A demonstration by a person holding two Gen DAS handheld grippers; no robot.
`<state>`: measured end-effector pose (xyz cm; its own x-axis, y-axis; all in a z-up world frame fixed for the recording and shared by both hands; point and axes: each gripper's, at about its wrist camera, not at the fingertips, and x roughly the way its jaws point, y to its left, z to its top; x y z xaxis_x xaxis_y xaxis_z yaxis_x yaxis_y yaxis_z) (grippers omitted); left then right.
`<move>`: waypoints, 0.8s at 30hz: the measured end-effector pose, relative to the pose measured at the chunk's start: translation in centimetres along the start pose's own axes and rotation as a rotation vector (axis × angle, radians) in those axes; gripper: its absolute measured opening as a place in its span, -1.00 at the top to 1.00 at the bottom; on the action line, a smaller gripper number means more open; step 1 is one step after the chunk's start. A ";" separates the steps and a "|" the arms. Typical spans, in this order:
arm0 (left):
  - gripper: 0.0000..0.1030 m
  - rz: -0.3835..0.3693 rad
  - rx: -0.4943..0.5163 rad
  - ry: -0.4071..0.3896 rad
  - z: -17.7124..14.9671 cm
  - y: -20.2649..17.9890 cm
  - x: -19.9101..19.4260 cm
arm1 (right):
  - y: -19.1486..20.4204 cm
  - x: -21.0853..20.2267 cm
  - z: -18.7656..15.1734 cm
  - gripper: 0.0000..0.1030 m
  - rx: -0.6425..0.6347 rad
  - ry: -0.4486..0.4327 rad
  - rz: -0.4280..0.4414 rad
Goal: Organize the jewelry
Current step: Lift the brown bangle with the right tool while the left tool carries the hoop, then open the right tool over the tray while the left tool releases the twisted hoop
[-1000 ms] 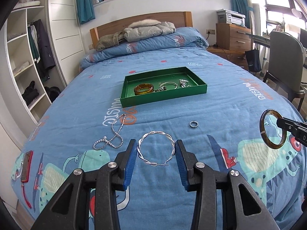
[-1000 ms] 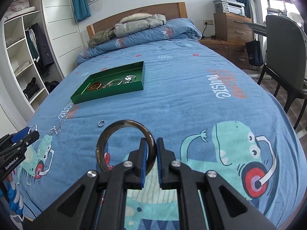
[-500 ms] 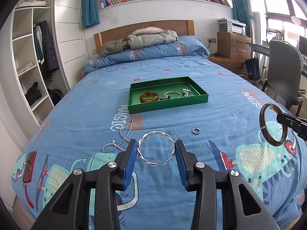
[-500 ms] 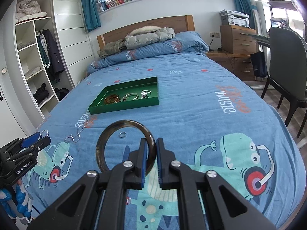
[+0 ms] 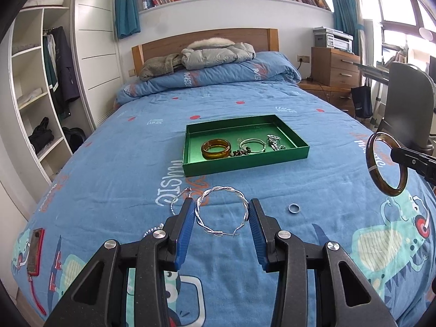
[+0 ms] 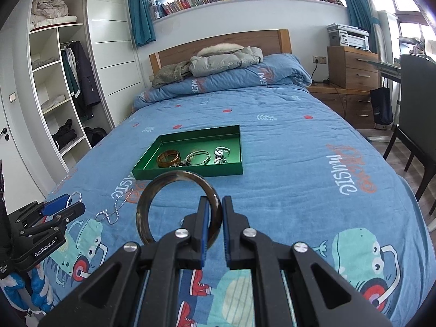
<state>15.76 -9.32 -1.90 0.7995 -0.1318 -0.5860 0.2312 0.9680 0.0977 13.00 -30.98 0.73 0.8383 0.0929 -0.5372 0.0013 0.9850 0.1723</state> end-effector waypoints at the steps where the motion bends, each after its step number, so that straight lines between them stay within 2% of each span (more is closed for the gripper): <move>1: 0.22 0.006 -0.004 0.006 0.5 0.5 0.9 | -0.1 0.7 0.6 0.84 -0.005 0.000 -0.001; 8: 0.22 0.034 -0.028 0.041 5.6 3.8 8.4 | -0.2 7.8 5.3 0.84 -0.049 0.002 -0.017; 16: 0.22 0.022 -0.044 0.083 12.4 4.6 19.3 | 0.1 19.8 11.2 0.84 -0.066 0.039 -0.020; 20: 0.22 0.016 -0.057 0.112 14.4 4.3 24.2 | 0.2 26.0 12.9 0.84 -0.055 0.077 -0.023; 24: 0.22 0.007 -0.070 0.166 15.0 4.0 28.3 | -0.1 31.2 13.2 0.84 -0.033 0.140 -0.031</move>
<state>47.63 -12.37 -6.08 0.6969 -0.0936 -0.7111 0.1820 0.9821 0.0491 46.39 -30.13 -5.13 0.7537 0.0793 -0.6524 0.0061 0.9918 0.1276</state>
